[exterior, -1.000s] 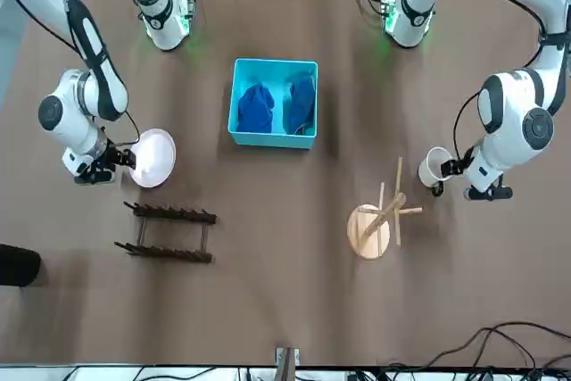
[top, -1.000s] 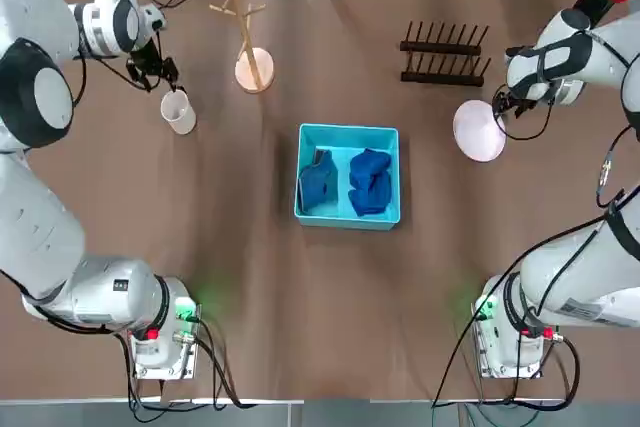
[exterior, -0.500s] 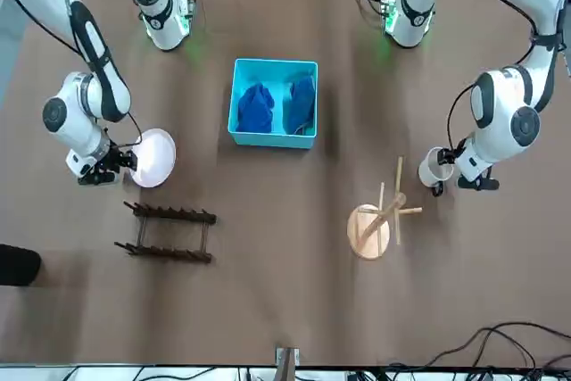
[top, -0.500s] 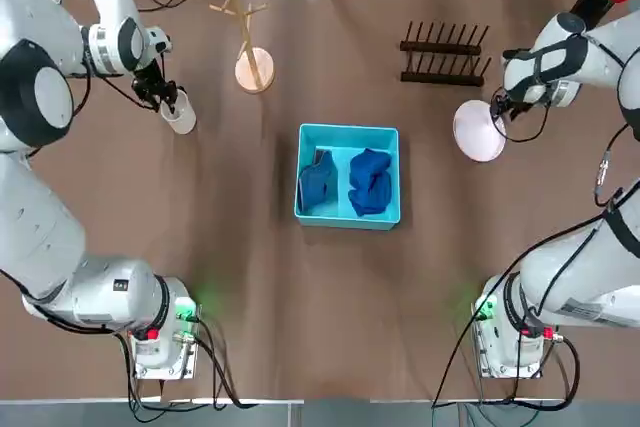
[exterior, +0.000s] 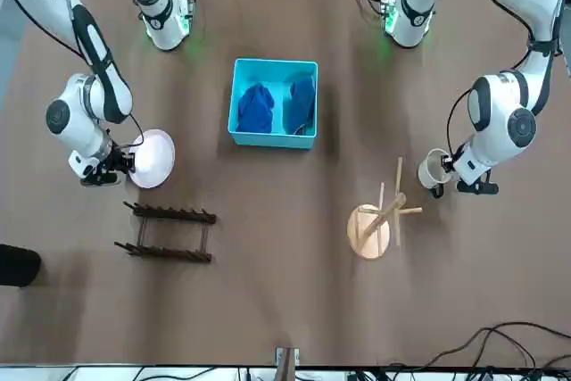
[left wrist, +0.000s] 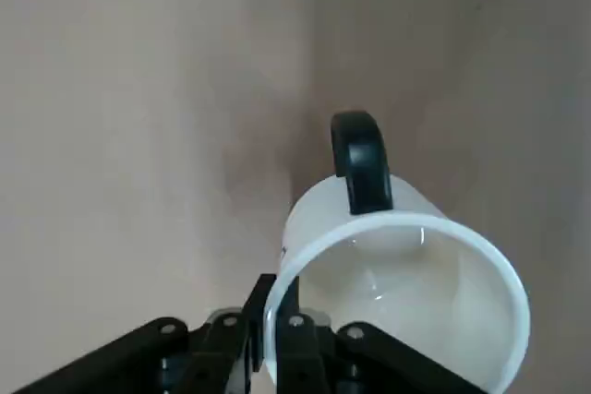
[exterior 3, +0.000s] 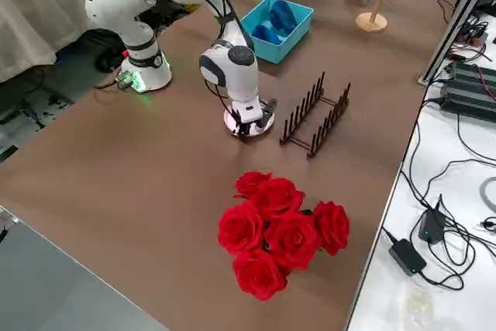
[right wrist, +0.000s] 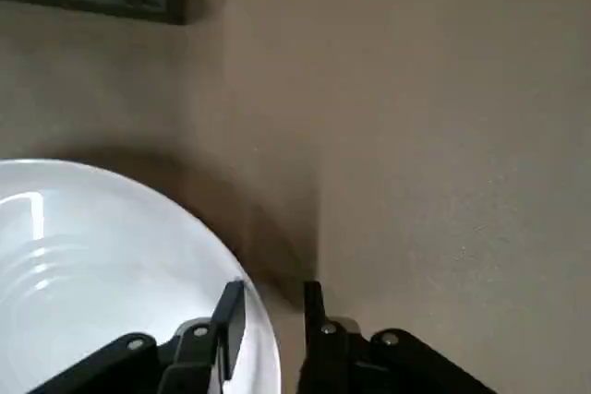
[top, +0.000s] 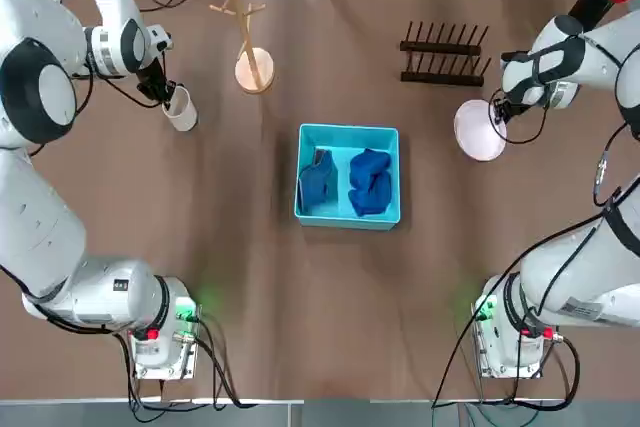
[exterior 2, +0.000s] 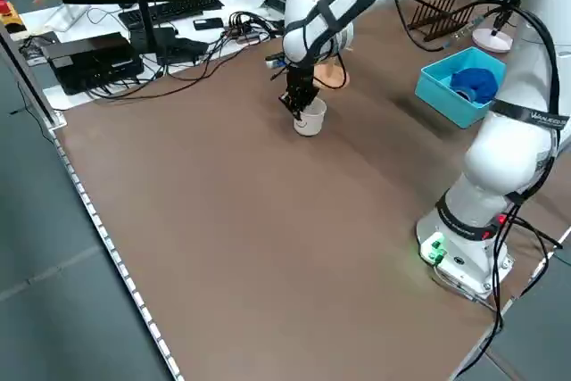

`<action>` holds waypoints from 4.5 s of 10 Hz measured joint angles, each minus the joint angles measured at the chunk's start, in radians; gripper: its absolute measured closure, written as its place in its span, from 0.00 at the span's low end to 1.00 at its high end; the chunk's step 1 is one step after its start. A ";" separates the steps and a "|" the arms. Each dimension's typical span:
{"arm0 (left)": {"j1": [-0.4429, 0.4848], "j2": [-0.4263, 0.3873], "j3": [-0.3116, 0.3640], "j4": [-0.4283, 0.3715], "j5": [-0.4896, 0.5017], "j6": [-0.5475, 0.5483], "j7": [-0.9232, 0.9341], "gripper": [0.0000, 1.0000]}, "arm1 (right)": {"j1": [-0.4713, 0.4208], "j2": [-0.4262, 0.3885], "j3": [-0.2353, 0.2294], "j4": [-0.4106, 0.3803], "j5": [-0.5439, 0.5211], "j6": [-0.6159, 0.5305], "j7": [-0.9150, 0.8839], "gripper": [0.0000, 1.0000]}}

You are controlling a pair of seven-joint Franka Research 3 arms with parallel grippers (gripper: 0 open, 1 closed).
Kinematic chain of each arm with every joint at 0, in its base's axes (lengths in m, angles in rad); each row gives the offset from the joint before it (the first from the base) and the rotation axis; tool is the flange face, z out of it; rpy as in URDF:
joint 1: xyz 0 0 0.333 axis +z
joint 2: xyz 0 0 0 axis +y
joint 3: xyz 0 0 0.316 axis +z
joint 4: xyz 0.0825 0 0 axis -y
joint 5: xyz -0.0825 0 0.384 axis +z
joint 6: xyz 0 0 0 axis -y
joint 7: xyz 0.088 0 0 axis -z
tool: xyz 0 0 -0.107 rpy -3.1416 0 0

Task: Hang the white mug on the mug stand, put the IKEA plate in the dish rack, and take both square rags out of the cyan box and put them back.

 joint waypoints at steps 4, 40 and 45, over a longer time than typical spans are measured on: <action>-0.002 -0.078 -0.005 0.048 0.000 0.003 0.001 0.94 | 0.000 -0.010 0.002 0.023 0.000 -0.043 -0.005 0.95; -0.009 -0.143 -0.343 0.155 0.191 0.067 -0.250 0.49 | 0.517 0.317 0.004 0.994 -0.985 -1.248 0.987 0.97; -0.006 -0.262 -0.343 0.202 0.165 -0.226 -0.250 0.00 | 0.517 0.345 0.002 0.996 -0.985 -1.232 1.028 0.97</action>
